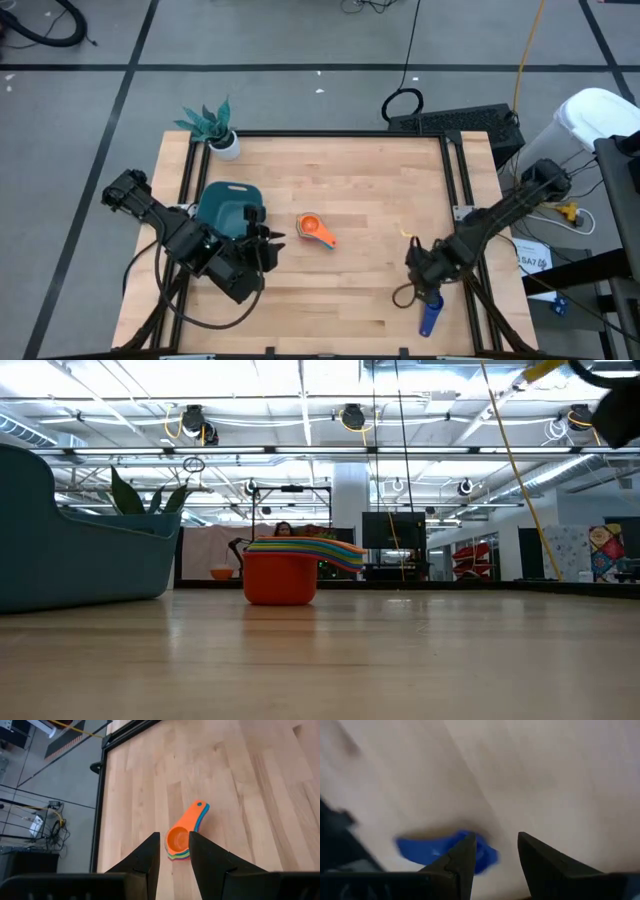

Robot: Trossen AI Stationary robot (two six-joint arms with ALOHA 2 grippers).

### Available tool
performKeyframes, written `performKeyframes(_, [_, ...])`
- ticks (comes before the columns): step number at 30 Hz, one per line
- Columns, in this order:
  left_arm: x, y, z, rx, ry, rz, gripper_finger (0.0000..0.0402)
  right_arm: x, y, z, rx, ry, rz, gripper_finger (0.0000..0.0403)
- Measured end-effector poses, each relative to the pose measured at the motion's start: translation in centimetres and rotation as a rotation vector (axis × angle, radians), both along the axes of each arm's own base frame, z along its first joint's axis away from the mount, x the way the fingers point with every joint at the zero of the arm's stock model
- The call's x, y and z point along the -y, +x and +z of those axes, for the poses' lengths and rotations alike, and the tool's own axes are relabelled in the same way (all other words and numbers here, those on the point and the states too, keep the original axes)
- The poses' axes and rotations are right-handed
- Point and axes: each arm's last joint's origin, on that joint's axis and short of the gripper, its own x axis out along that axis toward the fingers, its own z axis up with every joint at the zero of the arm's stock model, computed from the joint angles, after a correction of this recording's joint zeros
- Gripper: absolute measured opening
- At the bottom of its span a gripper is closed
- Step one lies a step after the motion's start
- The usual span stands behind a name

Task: Nest measuring cups in basket
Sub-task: Stack the dark blue measuring cup on top of the orange measuring cup

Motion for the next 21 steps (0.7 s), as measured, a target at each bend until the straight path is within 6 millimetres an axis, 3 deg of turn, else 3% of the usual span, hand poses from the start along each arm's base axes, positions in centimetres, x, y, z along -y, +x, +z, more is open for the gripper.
performKeyframes(6, [-0.3,0.3,0.0,0.008,-0.01,0.011,0.0106,-1.9,-1.4,-0.1,0.014,0.013,0.087,0.0137])
performKeyframes(11, [-0.2,0.5,0.2,0.029,-0.018,0.001,0.0106,-3.6,-2.0,0.1,0.132,0.02,0.132,0.0137])
performKeyframes(21, [-0.1,0.6,0.3,0.038,-0.021,-0.005,0.0106,-4.8,-3.1,0.2,0.187,0.018,0.209,0.0137])
